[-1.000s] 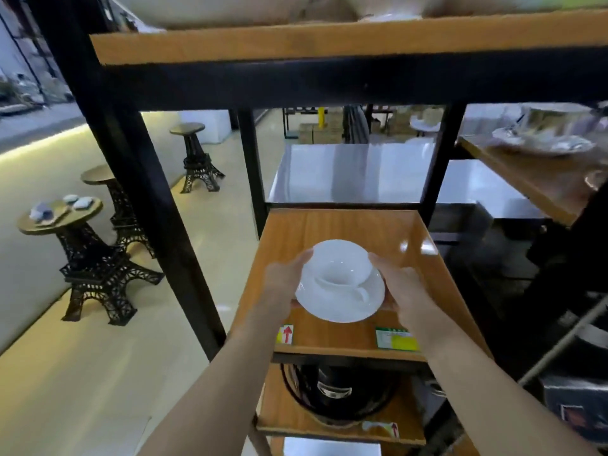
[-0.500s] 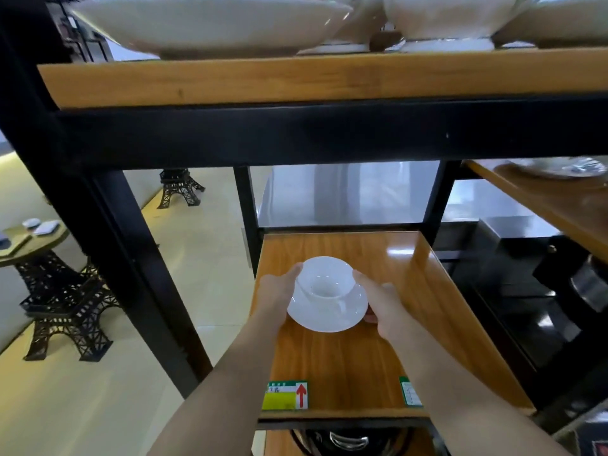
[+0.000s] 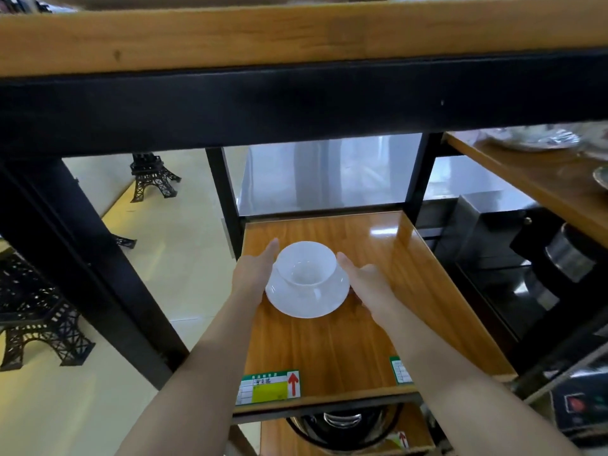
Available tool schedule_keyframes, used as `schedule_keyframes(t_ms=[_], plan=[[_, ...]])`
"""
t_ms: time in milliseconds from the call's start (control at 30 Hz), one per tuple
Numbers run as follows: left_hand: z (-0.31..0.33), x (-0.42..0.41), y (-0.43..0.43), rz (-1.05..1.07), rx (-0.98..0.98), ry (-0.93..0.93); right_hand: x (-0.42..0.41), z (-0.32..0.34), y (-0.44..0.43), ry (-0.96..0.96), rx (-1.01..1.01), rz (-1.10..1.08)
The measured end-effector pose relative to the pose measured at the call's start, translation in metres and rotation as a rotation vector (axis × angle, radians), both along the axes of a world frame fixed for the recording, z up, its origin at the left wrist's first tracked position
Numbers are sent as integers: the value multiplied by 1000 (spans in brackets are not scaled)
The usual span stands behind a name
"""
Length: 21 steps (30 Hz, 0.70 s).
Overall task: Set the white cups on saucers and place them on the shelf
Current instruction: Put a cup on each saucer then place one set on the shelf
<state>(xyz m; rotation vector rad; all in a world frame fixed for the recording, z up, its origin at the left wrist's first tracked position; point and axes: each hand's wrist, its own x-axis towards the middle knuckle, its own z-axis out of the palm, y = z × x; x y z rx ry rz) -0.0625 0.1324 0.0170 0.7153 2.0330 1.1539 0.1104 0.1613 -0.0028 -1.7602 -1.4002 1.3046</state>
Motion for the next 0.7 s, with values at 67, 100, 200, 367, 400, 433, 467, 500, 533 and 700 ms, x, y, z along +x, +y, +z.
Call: schedule_keyframes(t_ms=[67, 100, 200, 367, 400, 433, 467, 500, 533, 700], plan=[[11, 3, 0, -28, 51, 87, 10, 6, -6, -63, 58, -15], [17, 7, -1, -55, 92, 123, 17, 10, -11, -75, 79, -25], [37, 27, -5, -158, 267, 195, 42, 25, -30, -58, 156, -46], [35, 82, -27, -294, 391, 198, 97, 28, -70, 97, 201, -12], [30, 102, -33, -313, 400, 172, 114, 27, -81, 116, 208, -29], [25, 117, -41, -316, 407, 144, 126, 26, -91, 133, 208, -31], [21, 127, -50, -310, 424, 119, 132, 26, -99, 154, 202, -17], [16, 144, -59, -336, 425, 104, 146, 26, -111, 177, 208, -17], [11, 165, -70, -367, 421, 94, 164, 25, -126, 190, 212, -23], [-20, 278, -133, -593, 457, 266, 268, 14, -203, 48, 278, -118]])
